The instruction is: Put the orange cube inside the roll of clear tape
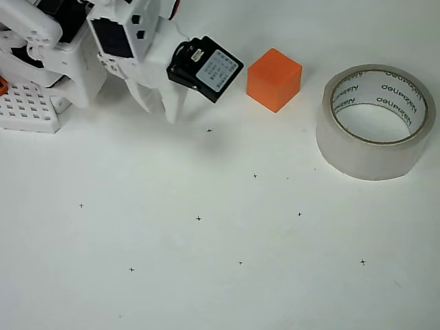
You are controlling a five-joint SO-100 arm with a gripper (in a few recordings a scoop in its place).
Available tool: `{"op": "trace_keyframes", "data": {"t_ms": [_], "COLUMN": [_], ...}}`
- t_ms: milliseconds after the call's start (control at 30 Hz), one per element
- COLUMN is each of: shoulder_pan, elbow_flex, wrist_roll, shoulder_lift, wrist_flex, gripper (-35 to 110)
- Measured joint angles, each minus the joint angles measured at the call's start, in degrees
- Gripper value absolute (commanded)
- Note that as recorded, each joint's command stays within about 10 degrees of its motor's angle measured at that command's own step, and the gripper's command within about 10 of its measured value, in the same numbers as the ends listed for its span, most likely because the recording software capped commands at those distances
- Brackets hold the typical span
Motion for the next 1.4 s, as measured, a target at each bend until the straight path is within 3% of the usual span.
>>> {"op": "trace_keyframes", "data": {"t_ms": [667,1400], "shoulder_pan": [-10.55,-14.85], "elbow_flex": [-25.58,-38.85], "wrist_roll": [6.86,6.15], "shoulder_lift": [-22.68,-40.25], "wrist_flex": [-3.6,-3.6], "gripper": [31,35]}}
